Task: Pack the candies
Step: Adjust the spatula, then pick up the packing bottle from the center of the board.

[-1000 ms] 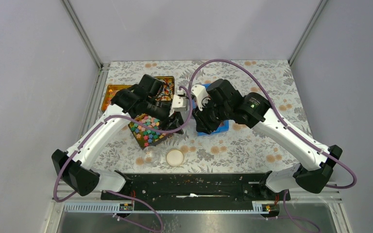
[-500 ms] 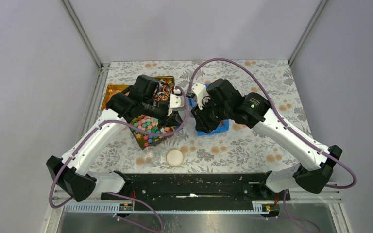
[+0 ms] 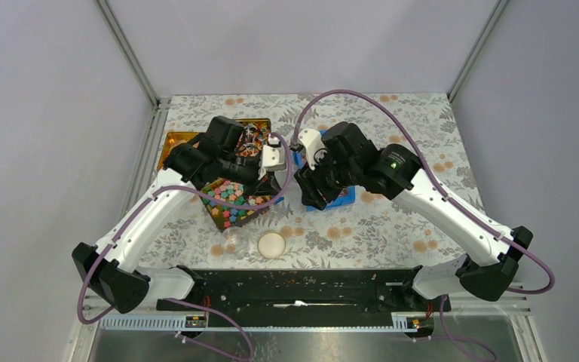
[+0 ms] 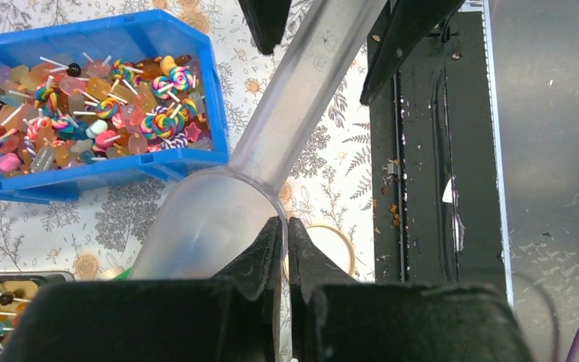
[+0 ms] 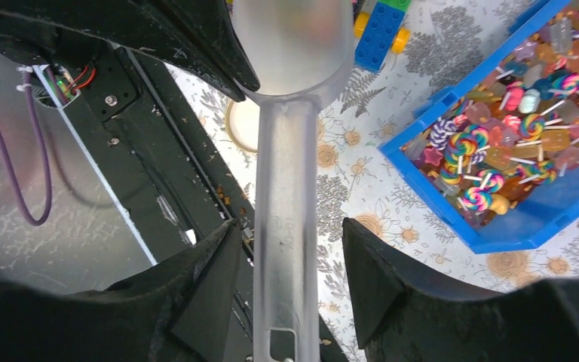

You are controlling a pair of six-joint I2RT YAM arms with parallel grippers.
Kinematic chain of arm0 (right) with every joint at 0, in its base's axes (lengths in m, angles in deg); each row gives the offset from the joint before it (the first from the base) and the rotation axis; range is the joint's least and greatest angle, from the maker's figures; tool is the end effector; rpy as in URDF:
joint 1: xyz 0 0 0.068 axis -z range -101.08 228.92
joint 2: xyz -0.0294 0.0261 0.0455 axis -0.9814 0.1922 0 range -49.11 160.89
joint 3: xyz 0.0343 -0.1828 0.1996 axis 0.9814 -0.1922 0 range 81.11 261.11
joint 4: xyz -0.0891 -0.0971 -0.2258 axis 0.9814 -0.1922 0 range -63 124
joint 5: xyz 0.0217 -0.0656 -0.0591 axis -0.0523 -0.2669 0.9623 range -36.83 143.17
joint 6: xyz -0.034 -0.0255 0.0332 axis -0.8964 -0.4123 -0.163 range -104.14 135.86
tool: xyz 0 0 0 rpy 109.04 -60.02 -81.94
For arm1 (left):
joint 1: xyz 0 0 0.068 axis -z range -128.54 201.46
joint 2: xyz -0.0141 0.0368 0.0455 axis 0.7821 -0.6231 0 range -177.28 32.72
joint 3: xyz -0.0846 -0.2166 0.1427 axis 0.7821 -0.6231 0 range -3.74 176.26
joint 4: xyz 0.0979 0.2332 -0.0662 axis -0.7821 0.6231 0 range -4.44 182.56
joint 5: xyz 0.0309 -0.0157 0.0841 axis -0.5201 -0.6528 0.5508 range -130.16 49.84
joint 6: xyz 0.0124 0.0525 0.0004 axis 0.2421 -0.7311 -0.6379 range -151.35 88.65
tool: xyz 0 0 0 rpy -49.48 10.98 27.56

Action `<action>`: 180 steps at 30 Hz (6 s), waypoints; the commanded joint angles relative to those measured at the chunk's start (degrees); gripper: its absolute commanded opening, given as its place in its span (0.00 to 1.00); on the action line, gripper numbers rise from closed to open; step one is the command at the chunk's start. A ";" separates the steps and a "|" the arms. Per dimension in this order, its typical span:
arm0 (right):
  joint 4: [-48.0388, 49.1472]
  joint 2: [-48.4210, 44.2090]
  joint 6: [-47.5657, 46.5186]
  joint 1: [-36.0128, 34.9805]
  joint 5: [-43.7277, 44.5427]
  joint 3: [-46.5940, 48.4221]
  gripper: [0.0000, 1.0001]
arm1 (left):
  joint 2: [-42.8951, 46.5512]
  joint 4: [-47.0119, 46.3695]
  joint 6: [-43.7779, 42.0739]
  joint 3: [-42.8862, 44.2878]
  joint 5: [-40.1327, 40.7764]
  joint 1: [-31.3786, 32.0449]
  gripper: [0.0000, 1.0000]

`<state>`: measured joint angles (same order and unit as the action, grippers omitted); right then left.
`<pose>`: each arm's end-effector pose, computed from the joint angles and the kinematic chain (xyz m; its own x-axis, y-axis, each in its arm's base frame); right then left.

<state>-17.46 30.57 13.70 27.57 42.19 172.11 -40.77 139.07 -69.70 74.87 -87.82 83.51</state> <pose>0.1724 0.2263 0.4099 -0.3701 -0.5219 -0.7685 -0.8721 0.4802 0.0939 0.1968 -0.1544 0.3749 -0.0170 0.5038 -0.8636 0.9998 -0.0028 -0.0213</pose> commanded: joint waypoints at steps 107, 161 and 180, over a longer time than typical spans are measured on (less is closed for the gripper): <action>-2.46 -8.35 8.70 17.52 10.25 -11.76 0.00 | -16.28 -10.08 74.00 1.80 28.07 -3.63 0.75; -2.62 -3.77 8.53 17.61 12.17 -7.78 0.00 | 1.40 9.84 63.98 -24.04 42.22 -15.51 0.00; -1.89 -5.33 9.98 18.88 13.01 -10.27 0.00 | -15.87 4.90 66.89 -4.19 41.43 4.89 0.00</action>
<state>-20.56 27.03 22.84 45.36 54.08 161.88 -51.31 146.64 -4.06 65.03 -46.20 84.23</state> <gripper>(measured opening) 0.348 0.011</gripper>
